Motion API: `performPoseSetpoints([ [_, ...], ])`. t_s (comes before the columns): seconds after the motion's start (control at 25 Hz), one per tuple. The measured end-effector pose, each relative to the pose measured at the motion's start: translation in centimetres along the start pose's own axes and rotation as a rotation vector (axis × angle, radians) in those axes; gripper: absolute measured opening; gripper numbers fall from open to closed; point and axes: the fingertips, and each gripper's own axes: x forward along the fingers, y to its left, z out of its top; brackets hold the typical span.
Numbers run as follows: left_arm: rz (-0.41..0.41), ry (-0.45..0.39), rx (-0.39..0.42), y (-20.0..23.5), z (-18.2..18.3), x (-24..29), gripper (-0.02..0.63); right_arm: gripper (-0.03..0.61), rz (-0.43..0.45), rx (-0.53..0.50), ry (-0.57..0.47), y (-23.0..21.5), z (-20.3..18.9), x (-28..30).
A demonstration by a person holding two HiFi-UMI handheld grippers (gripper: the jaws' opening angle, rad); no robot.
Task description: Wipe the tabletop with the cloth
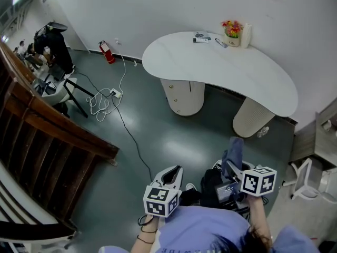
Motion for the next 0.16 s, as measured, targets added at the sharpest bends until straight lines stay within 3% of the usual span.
performPoseSetpoints([
  [0.16,0.002,-0.007,0.002,-0.08,-0.04,0.04,0.023,0.069,-0.002,-0.008,0.008,-0.3,-0.37,0.14],
])
